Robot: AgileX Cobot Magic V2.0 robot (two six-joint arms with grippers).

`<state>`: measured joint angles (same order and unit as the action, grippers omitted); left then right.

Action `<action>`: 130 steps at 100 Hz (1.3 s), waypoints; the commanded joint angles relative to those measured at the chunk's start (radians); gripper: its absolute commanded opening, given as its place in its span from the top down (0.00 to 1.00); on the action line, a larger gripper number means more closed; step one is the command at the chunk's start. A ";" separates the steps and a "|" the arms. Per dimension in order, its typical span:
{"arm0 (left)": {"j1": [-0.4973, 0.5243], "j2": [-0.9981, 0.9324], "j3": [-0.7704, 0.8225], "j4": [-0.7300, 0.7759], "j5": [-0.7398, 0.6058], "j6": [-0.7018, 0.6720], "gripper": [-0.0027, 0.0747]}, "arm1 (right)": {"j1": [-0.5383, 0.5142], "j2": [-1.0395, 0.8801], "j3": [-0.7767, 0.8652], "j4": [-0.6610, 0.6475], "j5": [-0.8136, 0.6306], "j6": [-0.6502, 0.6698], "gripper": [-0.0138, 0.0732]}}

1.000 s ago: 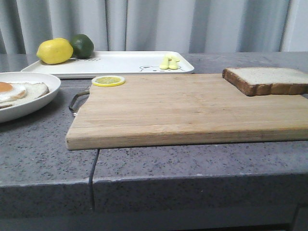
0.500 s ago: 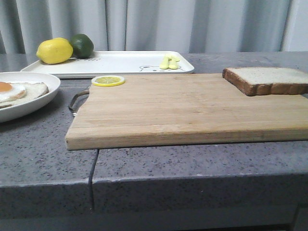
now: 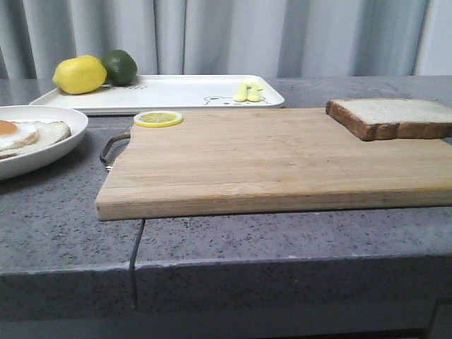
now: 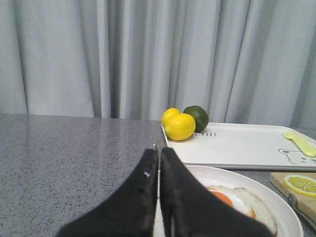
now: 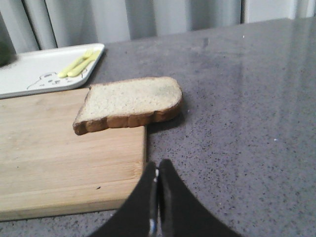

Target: Place bread and move sandwich to tray

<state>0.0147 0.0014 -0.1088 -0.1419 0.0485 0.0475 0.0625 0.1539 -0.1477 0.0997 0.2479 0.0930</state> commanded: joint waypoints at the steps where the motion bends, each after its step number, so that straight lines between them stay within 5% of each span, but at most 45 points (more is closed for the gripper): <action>1: -0.006 0.044 -0.071 -0.001 -0.022 -0.008 0.99 | -0.004 0.069 -0.081 -0.019 -0.001 -0.015 0.91; 28: -0.042 0.149 -0.164 -0.001 0.019 -0.008 0.99 | -0.004 0.271 -0.245 -0.019 0.125 -0.015 0.90; 45: -0.069 0.195 -0.192 -0.001 0.015 -0.008 0.99 | -0.004 0.414 -0.344 -0.020 0.177 -0.014 0.81; 76: -0.096 0.209 -0.201 -0.001 0.004 -0.008 0.99 | -0.004 0.674 -0.556 -0.019 0.209 0.006 0.29; 112: -0.096 0.209 -0.201 -0.001 0.004 -0.008 0.99 | -0.072 0.983 -0.920 0.047 0.412 0.005 0.30; 130: -0.096 0.209 -0.201 -0.001 0.004 -0.008 0.99 | -0.169 1.134 -1.044 0.182 0.515 -0.125 0.30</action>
<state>-0.0733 0.1918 -0.2750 -0.1419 0.1337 0.0475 -0.0688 1.2481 -1.1168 0.2060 0.7575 0.0424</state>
